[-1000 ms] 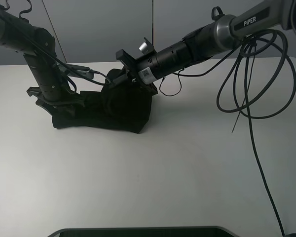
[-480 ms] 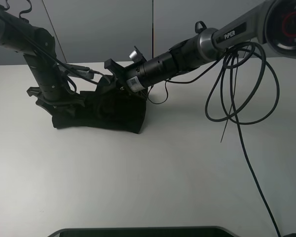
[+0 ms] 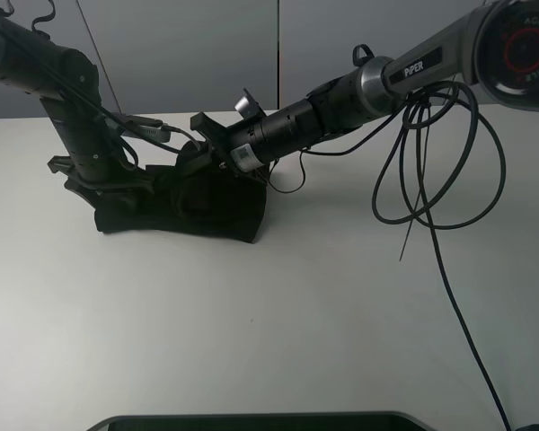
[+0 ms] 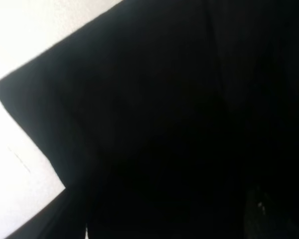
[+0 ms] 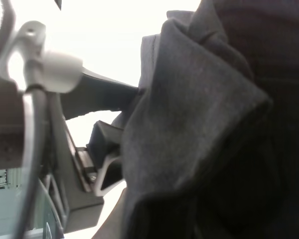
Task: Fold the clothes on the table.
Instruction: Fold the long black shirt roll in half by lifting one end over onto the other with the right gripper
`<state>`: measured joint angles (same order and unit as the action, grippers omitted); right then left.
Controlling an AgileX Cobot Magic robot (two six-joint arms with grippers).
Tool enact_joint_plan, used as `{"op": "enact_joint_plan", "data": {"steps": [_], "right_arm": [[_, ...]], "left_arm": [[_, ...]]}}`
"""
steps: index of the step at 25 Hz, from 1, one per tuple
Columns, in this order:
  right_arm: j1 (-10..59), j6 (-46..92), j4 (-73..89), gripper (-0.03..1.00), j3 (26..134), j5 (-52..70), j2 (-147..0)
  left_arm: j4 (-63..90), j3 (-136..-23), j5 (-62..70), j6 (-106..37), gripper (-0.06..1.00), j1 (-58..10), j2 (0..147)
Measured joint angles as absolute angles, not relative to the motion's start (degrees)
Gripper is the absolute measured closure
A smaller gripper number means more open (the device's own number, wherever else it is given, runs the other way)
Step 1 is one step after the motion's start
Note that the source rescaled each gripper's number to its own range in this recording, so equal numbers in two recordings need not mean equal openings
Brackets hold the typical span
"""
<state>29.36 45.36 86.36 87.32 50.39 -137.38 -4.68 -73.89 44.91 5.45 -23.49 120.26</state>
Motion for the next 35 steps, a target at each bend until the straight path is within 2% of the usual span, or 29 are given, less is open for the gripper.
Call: {"op": "enact_joint_plan", "data": {"steps": [17, 18, 19, 21, 24, 27, 35], "right_arm": [[29.36, 44.85, 88.80, 0.78, 87.41, 51.95, -137.38], [29.36, 46.04, 90.38, 0.75, 87.41, 52.42, -137.42], [29.36, 47.82, 92.81, 0.67, 87.41, 53.33, -137.52], [29.83, 51.93, 96.97, 0.45, 87.41, 55.03, -137.52], [31.89, 54.84, 99.24, 0.27, 88.34, 55.08, -137.52], [33.92, 56.79, 99.24, 0.22, 88.98, 53.63, -137.52], [32.65, 59.56, 97.64, 0.21, 89.44, 52.84, -137.02]], "left_arm": [[-4.77, -92.50, 59.61, 2.85, 0.10, -23.49, 114.10], [-4.77, -92.81, 59.87, 2.85, 0.10, -23.49, 114.10], [-4.77, -93.20, 59.87, 2.85, 0.10, -23.49, 114.10], [-4.77, -93.20, 59.87, 2.74, 0.10, -23.49, 114.01], [-4.77, -93.20, 59.87, 2.64, 0.10, -23.49, 114.01], [-4.77, -93.20, 59.76, 2.18, 0.10, -23.49, 114.01], [-4.77, -93.20, 59.64, 1.58, 0.10, -23.49, 114.01]]}}
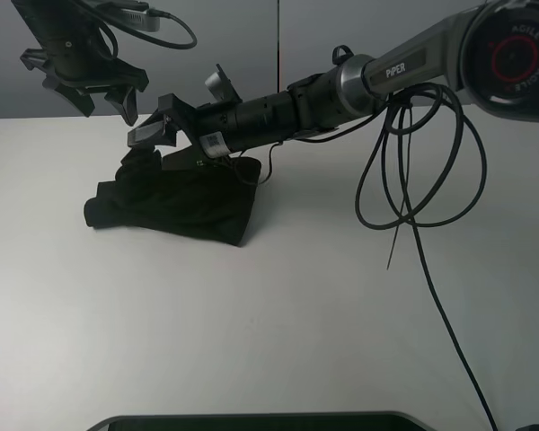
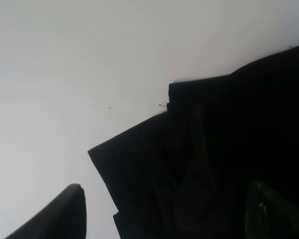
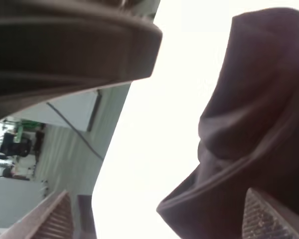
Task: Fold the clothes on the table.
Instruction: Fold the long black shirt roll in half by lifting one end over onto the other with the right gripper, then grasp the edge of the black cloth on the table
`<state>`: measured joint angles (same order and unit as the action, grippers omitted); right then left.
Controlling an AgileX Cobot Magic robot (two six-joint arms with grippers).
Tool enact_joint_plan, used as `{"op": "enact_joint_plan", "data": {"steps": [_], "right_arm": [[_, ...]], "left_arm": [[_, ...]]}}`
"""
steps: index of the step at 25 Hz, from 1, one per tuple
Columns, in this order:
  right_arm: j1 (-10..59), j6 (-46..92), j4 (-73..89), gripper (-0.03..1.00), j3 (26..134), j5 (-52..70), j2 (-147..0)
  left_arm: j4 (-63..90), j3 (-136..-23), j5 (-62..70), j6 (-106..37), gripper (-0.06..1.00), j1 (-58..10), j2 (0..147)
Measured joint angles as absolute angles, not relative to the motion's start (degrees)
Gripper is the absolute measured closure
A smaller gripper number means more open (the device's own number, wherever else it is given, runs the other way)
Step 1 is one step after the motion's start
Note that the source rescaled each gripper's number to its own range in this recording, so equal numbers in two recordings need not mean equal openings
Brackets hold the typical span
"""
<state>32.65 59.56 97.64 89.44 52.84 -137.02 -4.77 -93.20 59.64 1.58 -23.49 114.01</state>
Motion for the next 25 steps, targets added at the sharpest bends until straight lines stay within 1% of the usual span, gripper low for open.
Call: {"op": "enact_joint_plan", "data": {"steps": [4, 7, 10, 14, 17, 20, 22, 25], "right_arm": [[29.76, 59.19, 89.59, 0.21, 89.44, 51.71, -135.14], [27.48, 56.44, 79.06, 0.21, 89.44, 49.81, -133.07], [25.15, 51.22, 67.49, 0.21, 89.44, 49.06, -130.95], [21.55, 43.08, 51.67, 0.21, 89.44, 48.59, -129.38], [18.83, 38.67, 45.49, 0.21, 89.44, 48.19, -128.74], [17.26, 37.35, 43.89, 0.21, 89.44, 48.19, -128.07], [17.12, 37.11, 43.23, 0.15, 89.44, 48.19, -127.93], [17.12, 36.86, 42.53, 0.01, 89.44, 48.19, -127.93]], "left_arm": [[-2.39, -93.20, 60.80, 0.00, 0.10, -23.49, 114.01], [1.43, -93.20, 62.73, -2.34, 0.10, -23.49, 114.24], [3.33, -93.20, 65.05, -3.36, 0.10, -23.49, 115.12], [3.95, -91.36, 64.78, -3.58, 0.10, -23.49, 115.60], [5.17, -90.06, 63.21, -3.79, 0.10, -23.49, 115.60], [6.67, -89.42, 61.73, -5.48, 0.10, -24.52, 115.85], [6.91, -89.29, 61.49, -6.13, 0.10, -25.86, 116.59], [6.56, -89.29, 61.34, -6.13, 0.10, -27.38, 118.61]]}}
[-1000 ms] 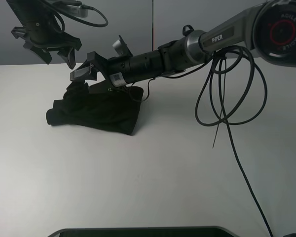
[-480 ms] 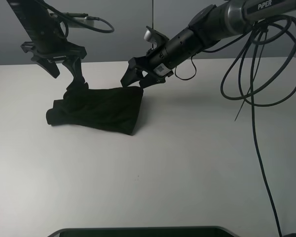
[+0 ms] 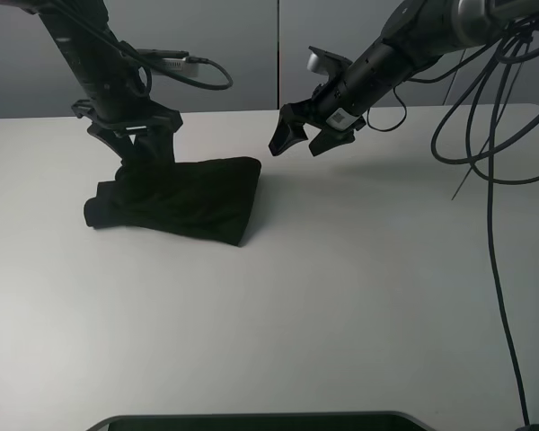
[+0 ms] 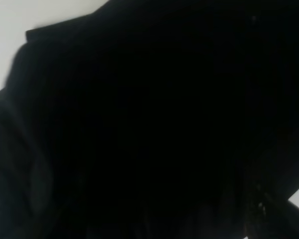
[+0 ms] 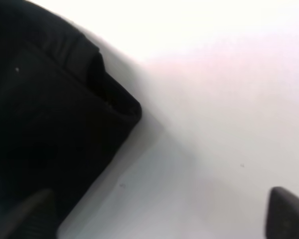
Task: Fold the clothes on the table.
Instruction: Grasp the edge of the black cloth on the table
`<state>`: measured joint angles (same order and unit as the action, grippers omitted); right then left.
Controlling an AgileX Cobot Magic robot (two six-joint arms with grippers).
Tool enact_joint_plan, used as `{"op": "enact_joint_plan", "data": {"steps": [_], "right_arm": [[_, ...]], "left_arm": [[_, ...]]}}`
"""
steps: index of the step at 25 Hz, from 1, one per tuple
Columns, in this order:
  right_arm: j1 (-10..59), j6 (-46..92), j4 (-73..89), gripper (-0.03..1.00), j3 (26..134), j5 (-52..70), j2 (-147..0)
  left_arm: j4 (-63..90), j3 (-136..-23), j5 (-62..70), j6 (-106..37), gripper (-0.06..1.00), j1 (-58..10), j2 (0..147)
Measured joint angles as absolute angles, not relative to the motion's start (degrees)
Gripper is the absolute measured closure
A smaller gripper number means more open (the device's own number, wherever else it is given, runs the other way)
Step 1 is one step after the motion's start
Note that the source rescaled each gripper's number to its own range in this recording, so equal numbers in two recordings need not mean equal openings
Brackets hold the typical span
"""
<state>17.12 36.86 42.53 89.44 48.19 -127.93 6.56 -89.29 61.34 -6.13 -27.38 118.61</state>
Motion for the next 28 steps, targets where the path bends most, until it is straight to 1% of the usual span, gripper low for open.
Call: {"op": "enact_joint_plan", "data": {"steps": [3, 7, 16, 24, 28], "right_arm": [[17.12, 36.75, 42.13, -0.02, 89.44, 48.43, -127.93], [17.12, 36.21, 39.14, -0.03, 89.44, 49.22, -127.93], [17.12, 34.15, 36.58, -0.03, 89.44, 49.35, -127.93], [17.12, 32.04, 33.83, -0.03, 89.44, 49.46, -127.93], [17.12, 30.39, 31.79, -0.03, 89.44, 49.46, -127.93]], "left_arm": [[2.75, -89.29, 61.43, -3.76, 0.10, -27.89, 121.08], [-4.41, -89.19, 62.41, -0.40, 0.10, -27.89, 122.36], [-10.17, -89.19, 62.65, 0.94, 0.10, -27.76, 122.02], [-10.26, -89.19, 63.79, 2.74, 0.10, -22.67, 122.02], [-9.85, -89.19, 63.49, 2.53, 0.10, -22.30, 122.02]]}}
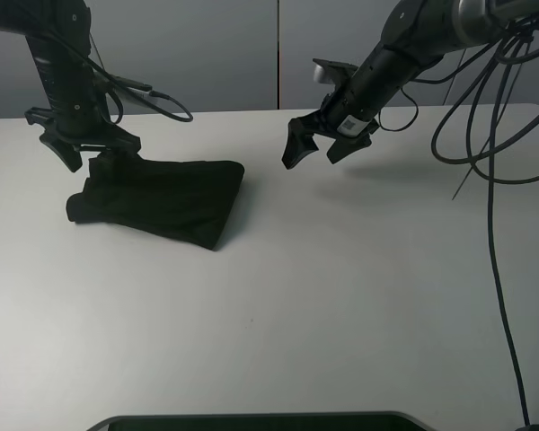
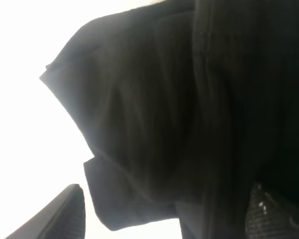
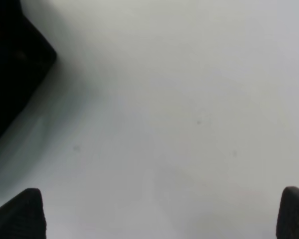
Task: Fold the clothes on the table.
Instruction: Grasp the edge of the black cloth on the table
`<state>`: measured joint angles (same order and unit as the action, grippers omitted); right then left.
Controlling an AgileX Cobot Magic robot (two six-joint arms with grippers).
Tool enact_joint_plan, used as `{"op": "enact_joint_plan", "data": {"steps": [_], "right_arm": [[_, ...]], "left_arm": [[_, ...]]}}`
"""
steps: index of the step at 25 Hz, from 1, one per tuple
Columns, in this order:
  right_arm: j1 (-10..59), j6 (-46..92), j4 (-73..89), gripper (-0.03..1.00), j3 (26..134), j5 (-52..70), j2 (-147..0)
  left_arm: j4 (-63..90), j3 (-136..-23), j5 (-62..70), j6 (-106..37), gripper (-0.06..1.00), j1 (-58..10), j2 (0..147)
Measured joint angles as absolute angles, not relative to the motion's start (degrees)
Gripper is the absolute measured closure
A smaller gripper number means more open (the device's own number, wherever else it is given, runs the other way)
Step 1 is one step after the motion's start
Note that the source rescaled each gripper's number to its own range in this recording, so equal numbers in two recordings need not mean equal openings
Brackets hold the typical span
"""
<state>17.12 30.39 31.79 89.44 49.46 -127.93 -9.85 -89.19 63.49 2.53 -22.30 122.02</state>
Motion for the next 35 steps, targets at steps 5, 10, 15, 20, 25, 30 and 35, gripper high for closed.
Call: {"op": "enact_joint_plan", "data": {"steps": [5, 10, 15, 20, 25, 30, 35], "right_arm": [[17.12, 29.27, 30.68, -0.03, 89.44, 49.35, -127.34], [17.12, 29.12, 30.44, -0.03, 89.44, 49.24, -124.20], [17.12, 27.72, 27.22, -0.03, 89.44, 49.35, -119.17], [17.12, 25.28, 21.33, -0.03, 89.44, 49.40, -113.60], [17.12, 23.73, 18.92, -0.03, 89.44, 50.65, -110.04], [17.12, 19.40, 12.35, -0.03, 89.44, 53.19, -107.74], [17.12, 16.10, 7.13, -0.03, 89.44, 55.77, -104.72]], "left_arm": [[-7.63, -89.19, 61.61, 1.57, 0.10, -22.30, 123.64], [-7.20, -89.19, 61.11, 1.35, 0.10, -22.30, 126.68], [-5.32, -89.19, 60.27, 1.35, 0.10, -22.30, 127.05], [-2.89, -89.19, 59.64, 1.22, 0.10, -22.84, 127.65], [-2.57, -89.19, 58.00, 1.09, 0.10, -26.56, 128.36], [1.84, -89.19, 55.94, -0.36, 0.10, -27.79, 127.73], [2.54, -89.19, 55.92, -1.61, 0.10, -27.79, 122.79]]}}
